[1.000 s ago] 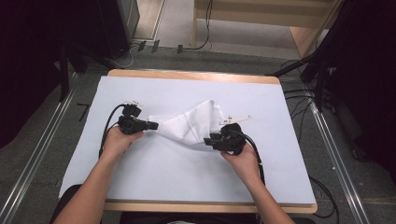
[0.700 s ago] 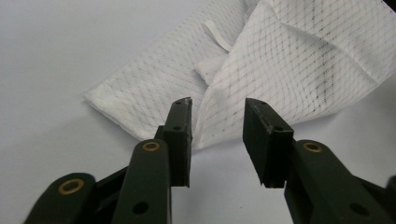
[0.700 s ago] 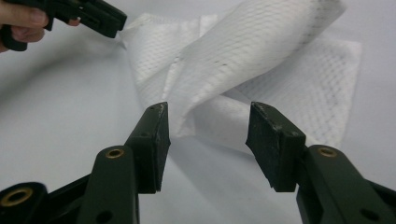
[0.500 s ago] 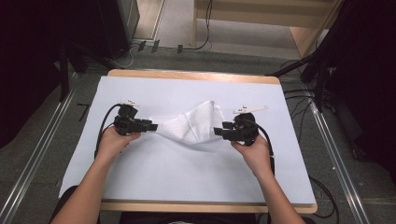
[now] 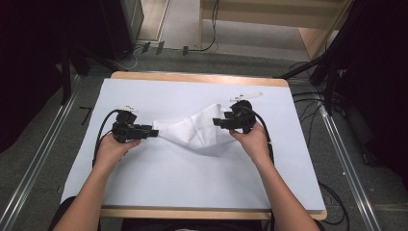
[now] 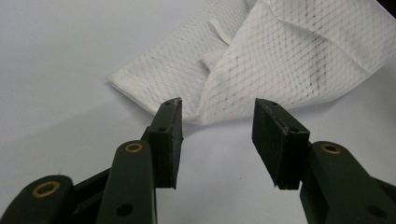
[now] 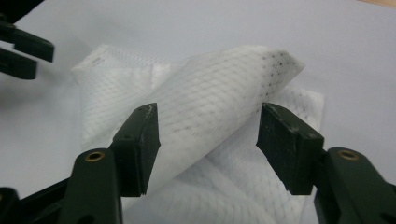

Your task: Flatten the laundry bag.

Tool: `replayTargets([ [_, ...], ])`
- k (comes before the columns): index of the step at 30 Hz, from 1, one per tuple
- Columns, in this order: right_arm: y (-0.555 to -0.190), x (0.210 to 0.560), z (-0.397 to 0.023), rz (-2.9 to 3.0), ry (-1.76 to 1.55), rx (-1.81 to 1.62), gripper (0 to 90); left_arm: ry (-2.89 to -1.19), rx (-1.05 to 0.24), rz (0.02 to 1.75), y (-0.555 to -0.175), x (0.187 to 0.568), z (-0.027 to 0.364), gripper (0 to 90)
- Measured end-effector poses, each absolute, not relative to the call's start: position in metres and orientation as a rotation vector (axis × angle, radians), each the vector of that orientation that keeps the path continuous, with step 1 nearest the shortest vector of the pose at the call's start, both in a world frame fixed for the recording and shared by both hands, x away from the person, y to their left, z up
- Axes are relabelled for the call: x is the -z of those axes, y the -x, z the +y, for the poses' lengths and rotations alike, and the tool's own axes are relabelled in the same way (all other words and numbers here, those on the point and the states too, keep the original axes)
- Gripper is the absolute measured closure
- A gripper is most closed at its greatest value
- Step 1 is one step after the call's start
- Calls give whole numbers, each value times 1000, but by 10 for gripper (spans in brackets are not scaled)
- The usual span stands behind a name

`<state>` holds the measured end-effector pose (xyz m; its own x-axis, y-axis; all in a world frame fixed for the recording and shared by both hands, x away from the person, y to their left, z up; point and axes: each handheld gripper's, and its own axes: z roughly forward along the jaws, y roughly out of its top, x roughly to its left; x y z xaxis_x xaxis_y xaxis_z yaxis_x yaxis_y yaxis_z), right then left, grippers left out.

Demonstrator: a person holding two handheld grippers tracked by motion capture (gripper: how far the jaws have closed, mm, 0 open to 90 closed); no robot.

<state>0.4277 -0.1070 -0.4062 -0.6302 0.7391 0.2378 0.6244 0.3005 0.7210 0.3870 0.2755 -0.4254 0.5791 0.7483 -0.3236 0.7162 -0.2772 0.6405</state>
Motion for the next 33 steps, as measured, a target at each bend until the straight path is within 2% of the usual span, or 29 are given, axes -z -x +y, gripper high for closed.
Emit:
replayTargets([
  [9,-463,433,-91,2450,-1341,-1129,315,-2018,-55,1183,-383,426,280,537],
  [14,-471,451,-90,2478,-1392,-1083,316,-2020,-62,1191,-381,427,284,536],
  [19,-473,463,-90,2490,-1403,-1075,366,-2015,-67,1204,-380,428,286,535],
  [22,-471,465,-91,2459,-1393,-1100,469,-2015,-68,1210,-379,428,286,534],
  [25,-469,468,-94,2449,-1351,-1118,608,-2017,-71,1210,-379,428,287,533],
  [26,-467,469,-96,2453,-1341,-1118,693,-2017,-73,1209,-379,428,288,532],
  [27,-467,469,-96,2453,-1341,-1118,693,-2017,-74,1210,-379,428,288,532],
  [28,-468,469,-97,2464,-1348,-1119,753,-2016,-73,1211,-379,428,288,532],
  [29,-468,469,-97,2464,-1348,-1119,753,-2014,-73,1215,-379,428,288,532],
  [33,-467,465,-97,2465,-1348,-1126,880,-2017,-71,1214,-380,429,290,532],
])
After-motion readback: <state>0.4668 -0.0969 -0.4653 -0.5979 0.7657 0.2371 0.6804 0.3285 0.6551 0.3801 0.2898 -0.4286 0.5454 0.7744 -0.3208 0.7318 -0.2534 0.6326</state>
